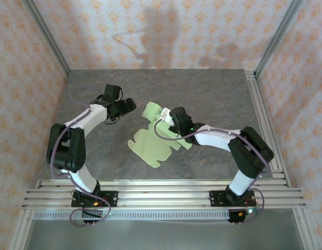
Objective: Fold the paper box
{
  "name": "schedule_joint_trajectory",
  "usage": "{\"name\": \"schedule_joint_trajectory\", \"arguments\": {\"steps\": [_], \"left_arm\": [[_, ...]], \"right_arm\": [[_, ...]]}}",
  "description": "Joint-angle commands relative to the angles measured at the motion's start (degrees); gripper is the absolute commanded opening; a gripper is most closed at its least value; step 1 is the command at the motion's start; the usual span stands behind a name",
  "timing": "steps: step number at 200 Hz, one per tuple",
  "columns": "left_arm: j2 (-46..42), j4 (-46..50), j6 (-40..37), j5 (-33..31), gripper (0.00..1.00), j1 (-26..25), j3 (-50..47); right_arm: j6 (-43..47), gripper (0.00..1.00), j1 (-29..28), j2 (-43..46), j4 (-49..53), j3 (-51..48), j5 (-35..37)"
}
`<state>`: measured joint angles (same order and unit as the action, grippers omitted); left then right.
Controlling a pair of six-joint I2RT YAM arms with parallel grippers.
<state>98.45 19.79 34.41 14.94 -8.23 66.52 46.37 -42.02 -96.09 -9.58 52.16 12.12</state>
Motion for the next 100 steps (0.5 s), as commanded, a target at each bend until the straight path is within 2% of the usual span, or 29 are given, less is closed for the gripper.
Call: {"name": "schedule_joint_trajectory", "arguments": {"steps": [1, 54, 100], "left_arm": [[2.64, -1.28, -1.93, 1.36, 0.89, 0.71, 3.09], [6.39, -1.99, -2.57, 3.19, 0.89, 1.15, 4.76], [8.52, -2.13, -3.1, 4.65, 0.89, 1.53, 5.71]], "right_arm": [[7.28, 0.0, -1.8, -1.85, -6.58, -1.14, 9.51], [17.1, 0.0, -5.6, -5.22, -18.26, -3.36, 18.37], [23.59, 0.0, -6.92, -8.51, -27.16, -4.26, 21.06]]}}
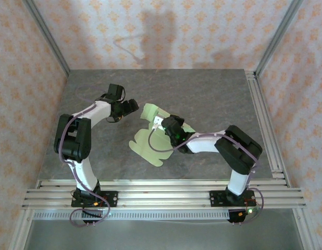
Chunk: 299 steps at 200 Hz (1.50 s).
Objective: Fold the paper box
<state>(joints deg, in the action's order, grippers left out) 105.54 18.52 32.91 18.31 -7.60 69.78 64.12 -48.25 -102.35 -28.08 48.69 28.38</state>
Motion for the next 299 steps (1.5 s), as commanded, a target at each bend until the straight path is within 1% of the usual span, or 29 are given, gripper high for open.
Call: {"name": "schedule_joint_trajectory", "arguments": {"steps": [1, 15, 24, 37, 40, 61, 82, 107, 115, 134, 157, 177, 241, 263, 299], "left_arm": [[1.48, -0.81, -1.65, 1.33, 0.89, 0.9, 2.5], [2.39, -0.86, -1.97, 2.05, 0.88, 0.91, 2.96], [3.14, -0.81, -1.97, 2.71, 0.87, 0.91, 3.41], [3.53, -1.19, -3.83, 4.22, 0.84, 0.91, 4.12], [5.08, -1.33, -3.98, 4.53, 0.84, 0.85, 4.27], [7.31, -1.23, -5.32, 4.91, 0.8, 0.91, 5.93], [9.27, -0.78, -7.53, 4.8, 0.78, 1.01, 8.36], [11.45, -0.65, -11.34, 6.88, 0.75, 1.09, 11.27], [11.95, -0.58, -12.18, 7.67, 0.73, 1.07, 11.91], [12.33, -0.25, -13.25, 9.31, 0.7, 1.05, 12.32], [11.61, -2.0, -13.31, 11.4, 0.65, 0.92, 10.53], [11.36, -4.23, -13.28, 13.79, 0.63, 0.88, 8.86], [12.31, -7.27, -14.37, 18.47, 0.61, -0.23, 8.51], [11.32, -7.91, -14.78, 19.14, 0.61, -0.83, 7.63], [10.57, -8.75, -15.37, 20.48, 0.61, -1.09, 6.53]], "right_arm": [[6.06, 0.0, -0.74, -2.34, -9.02, -0.83, 5.04], [9.09, 0.0, -1.13, -3.62, -14.2, -1.31, 6.21], [9.88, 0.0, -1.23, -3.91, -15.47, -1.4, 6.26], [9.01, 0.0, -1.32, -3.33, -13.63, -1.27, 5.16], [8.6, 0.0, -1.32, -3.15, -12.94, -1.31, 4.77], [6.06, 0.0, -1.31, -1.69, -8.77, -1.22, 2.49], [5.46, 0.0, -1.28, -0.82, -7.61, -1.73, 1.14], [6.23, 0.0, -1.32, -0.54, -7.91, -2.53, 0.01], [7.23, 0.0, -1.32, -0.82, -8.91, -2.82, 0.18], [11.61, 0.0, -1.3, -2.79, -15.36, -3.77, 1.87], [15.49, 0.0, -1.4, -4.86, -21.89, -4.04, 3.66], [17.51, 0.0, -1.47, -5.92, -25.14, -4.3, 4.22], [18.34, 0.0, -2.53, -5.92, -25.52, -5.46, 3.68], [20.59, 0.0, -2.89, -7.11, -28.34, -5.75, 5.82], [22.78, 0.0, -3.23, -8.73, -30.17, -4.84, 8.08]]}}
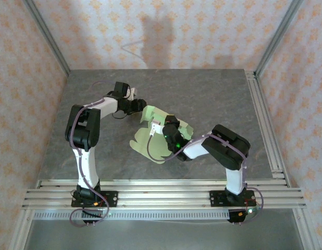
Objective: Fold the paper box
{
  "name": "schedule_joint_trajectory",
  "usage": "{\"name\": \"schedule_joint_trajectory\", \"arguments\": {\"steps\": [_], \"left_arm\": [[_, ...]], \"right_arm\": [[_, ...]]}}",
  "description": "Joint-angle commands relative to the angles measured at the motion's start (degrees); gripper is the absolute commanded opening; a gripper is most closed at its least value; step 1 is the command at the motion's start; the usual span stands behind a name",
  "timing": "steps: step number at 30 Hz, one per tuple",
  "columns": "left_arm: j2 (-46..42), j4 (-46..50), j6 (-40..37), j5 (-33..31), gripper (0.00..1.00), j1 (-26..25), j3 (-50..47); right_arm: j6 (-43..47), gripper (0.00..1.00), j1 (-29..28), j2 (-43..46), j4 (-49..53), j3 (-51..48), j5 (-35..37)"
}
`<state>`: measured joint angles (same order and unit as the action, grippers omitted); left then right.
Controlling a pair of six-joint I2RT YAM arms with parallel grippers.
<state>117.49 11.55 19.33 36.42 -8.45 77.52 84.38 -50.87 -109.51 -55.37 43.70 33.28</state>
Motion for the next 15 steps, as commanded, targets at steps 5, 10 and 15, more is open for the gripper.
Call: {"name": "schedule_joint_trajectory", "arguments": {"steps": [5, 10, 15], "left_arm": [[-1.51, -1.54, -2.55, 3.84, 0.59, -0.56, -1.76], [-4.63, -10.17, -0.09, 4.34, 0.55, -0.99, -8.04], [-7.02, -18.85, 1.01, 4.95, 0.54, -2.14, -13.19]], "right_arm": [[1.85, 0.0, -0.72, -1.58, -2.11, 0.4, 3.5], [0.79, 0.0, -0.71, -1.65, -0.81, 0.51, 3.58], [0.16, 0.0, -0.72, -1.56, -0.3, 0.5, 3.67]]}}
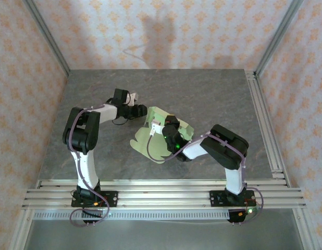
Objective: Fold the paper box
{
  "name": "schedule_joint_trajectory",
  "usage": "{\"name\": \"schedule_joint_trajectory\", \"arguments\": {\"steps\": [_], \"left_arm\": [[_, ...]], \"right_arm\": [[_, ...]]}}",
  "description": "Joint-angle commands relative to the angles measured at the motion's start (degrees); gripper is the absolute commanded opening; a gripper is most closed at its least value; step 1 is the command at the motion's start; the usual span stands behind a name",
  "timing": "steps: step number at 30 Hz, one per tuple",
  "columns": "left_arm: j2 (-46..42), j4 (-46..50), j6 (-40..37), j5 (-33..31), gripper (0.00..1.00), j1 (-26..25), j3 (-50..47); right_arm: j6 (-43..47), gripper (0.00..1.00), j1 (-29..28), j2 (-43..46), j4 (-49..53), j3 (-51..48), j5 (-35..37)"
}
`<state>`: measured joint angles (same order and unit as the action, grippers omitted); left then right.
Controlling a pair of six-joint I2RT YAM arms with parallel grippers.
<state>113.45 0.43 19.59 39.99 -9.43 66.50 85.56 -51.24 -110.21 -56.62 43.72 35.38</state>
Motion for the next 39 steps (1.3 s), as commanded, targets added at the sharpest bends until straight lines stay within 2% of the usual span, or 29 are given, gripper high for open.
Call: {"name": "schedule_joint_trajectory", "arguments": {"steps": [1, 9, 20, 24, 39], "left_arm": [[-3.29, -9.14, 0.79, 1.66, 0.54, -1.37, -3.01], [-3.67, -15.25, 0.12, 3.25, 0.54, -2.35, -6.92], [-9.27, -19.58, -2.14, 2.68, 0.54, -2.52, -12.36], [-10.09, -21.93, -2.43, 4.23, 0.54, -2.56, -14.24], [-12.38, -20.91, -7.36, 5.19, 0.58, -2.54, -17.53]], "right_arm": [[-1.22, 0.0, -0.35, -0.79, 1.05, 0.46, 1.47], [-2.21, 0.0, -0.35, -0.79, 2.77, 1.18, 1.48], [-3.81, 0.0, -0.35, -0.79, 5.36, 2.04, 1.06], [-4.31, 0.0, -0.33, -0.79, 5.82, 2.3, 1.01], [-6.17, 0.0, -0.35, 0.07, 10.54, 3.2, 0.02]]}}
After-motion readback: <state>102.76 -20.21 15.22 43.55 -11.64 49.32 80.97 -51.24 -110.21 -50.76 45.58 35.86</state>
